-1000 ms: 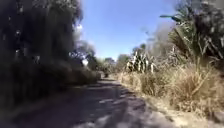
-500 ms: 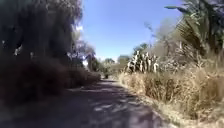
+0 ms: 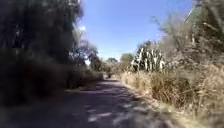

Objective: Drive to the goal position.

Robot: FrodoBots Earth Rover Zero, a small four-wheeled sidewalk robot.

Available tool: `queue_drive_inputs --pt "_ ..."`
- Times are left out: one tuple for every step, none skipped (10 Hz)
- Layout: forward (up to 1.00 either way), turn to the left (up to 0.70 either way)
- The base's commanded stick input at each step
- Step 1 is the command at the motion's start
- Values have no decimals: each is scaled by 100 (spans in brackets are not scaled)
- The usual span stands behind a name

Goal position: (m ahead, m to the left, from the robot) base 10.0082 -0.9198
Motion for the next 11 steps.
queue_drive_inputs --pt "85 0" --pt "85 0" --pt "85 0" --pt "85 0" --pt "85 0" --pt "85 0" --pt "85 0" --pt "85 0" --pt "85 0" --pt "85 0" --pt "85 0"
